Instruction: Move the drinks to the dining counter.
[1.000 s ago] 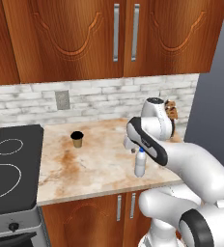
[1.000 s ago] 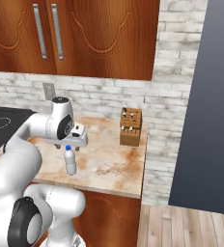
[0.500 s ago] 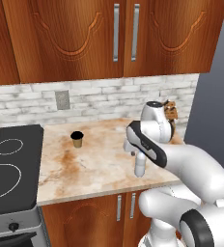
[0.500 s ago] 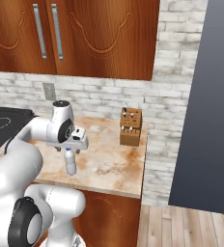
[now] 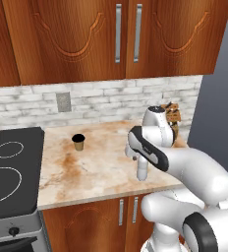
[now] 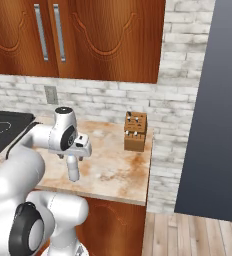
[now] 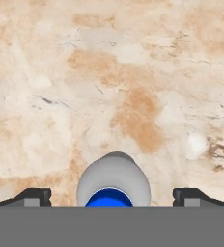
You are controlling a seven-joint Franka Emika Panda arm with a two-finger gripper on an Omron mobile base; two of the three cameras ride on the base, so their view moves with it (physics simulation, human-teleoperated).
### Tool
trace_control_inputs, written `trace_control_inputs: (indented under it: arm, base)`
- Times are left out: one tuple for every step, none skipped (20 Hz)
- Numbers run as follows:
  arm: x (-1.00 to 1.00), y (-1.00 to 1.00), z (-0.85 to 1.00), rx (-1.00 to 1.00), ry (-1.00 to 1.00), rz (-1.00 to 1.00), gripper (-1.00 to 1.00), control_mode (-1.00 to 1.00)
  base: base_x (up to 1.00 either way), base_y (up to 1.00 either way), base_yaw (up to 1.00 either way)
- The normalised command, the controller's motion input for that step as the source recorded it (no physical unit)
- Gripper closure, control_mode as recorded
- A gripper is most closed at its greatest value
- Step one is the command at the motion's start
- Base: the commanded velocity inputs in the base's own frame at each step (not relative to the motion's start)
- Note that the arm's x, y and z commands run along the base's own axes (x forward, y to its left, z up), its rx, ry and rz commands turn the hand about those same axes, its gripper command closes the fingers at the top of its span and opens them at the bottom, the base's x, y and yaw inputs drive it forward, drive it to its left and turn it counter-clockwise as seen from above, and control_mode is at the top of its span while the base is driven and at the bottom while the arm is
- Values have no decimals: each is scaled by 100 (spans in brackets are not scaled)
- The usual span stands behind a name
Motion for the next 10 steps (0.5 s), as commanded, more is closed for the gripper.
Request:
trace_control_inputs:
  arm:
    - [0,6,-28,0,0,0,-100,-100]
    - [0,8,-29,0,0,0,-100,-100]
    - [0,10,-33,0,0,0,-100,-100]
    - [0,9,-36,0,0,0,-100,-100]
    - [0,9,-40,0,0,0,-100,-100]
    - [0,2,-44,0,0,0,-100,-100]
    - [0,1,-50,0,0,0,-100,-100]
    - [0,0,-61,0,0,3,-100,-100]
    - [0,0,-58,0,0,5,100,-100]
    - [0,0,-54,0,0,7,100,-100]
  base:
    - [0,0,0]
    - [0,0,0]
    - [0,0,0]
    - [0,0,0]
    - [0,0,0]
    - [0,0,0]
    - [0,0,0]
    - [0,0,0]
    - [0,0,0]
    - [0,0,0]
